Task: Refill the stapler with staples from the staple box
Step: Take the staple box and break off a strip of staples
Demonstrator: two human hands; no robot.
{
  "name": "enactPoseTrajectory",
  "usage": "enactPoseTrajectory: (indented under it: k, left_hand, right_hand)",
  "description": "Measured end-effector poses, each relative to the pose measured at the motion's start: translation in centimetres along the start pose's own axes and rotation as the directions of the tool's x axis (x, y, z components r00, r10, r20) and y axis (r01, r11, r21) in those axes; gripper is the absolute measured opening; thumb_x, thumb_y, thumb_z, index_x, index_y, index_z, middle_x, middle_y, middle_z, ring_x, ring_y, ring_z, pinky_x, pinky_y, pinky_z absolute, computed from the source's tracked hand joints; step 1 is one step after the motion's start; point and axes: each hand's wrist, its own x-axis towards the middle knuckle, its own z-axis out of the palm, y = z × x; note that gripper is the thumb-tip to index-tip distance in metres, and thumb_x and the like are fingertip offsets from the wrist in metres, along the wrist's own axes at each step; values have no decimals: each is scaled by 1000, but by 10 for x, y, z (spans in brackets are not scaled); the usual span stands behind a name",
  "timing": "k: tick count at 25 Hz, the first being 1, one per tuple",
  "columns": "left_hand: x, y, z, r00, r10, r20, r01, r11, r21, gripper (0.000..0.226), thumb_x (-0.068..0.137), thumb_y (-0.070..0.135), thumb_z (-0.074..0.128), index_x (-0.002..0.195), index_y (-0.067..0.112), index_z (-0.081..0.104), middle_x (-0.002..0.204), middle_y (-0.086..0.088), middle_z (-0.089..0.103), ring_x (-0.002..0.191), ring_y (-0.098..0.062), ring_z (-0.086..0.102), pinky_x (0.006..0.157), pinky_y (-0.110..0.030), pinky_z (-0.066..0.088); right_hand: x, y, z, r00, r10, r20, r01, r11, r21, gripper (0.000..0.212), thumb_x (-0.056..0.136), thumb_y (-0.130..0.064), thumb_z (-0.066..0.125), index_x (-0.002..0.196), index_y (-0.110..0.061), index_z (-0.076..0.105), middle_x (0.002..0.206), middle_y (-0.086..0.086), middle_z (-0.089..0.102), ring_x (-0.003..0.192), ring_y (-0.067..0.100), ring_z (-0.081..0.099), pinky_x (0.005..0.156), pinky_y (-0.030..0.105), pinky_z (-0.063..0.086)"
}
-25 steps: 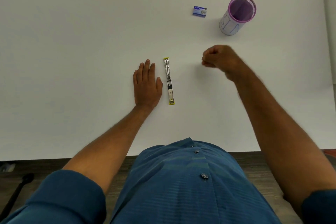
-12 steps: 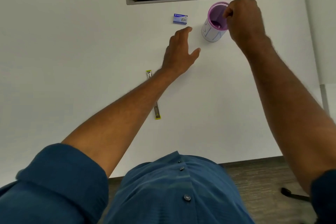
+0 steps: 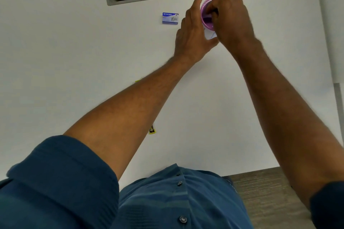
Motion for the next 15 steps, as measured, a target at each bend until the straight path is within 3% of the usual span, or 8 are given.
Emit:
enactPoseTrajectory:
  k: [5, 15]
  left_hand:
    - [4, -6, 16, 1000, -14, -13, 13, 998, -59, 98, 74, 54, 73, 146, -3, 38, 149, -16, 50, 133, -33, 53, 108, -42, 47]
    - [6, -8, 7, 1000, 25, -14, -25, 1000, 3, 94, 78, 50, 74, 147, -1, 38, 146, -15, 53, 129, -30, 56, 105, -41, 49]
  right_hand:
    - [-3, 8, 10, 1000, 5, -28, -3, 999, 51, 33, 103, -26, 49, 127, -13, 67, 125, 8, 71, 112, 22, 67, 104, 27, 49]
    - [-9, 5, 24, 996, 59, -69, -47, 984, 173, 30, 103, -26, 53, 126, -11, 65, 123, 6, 70, 111, 17, 65, 98, 16, 45]
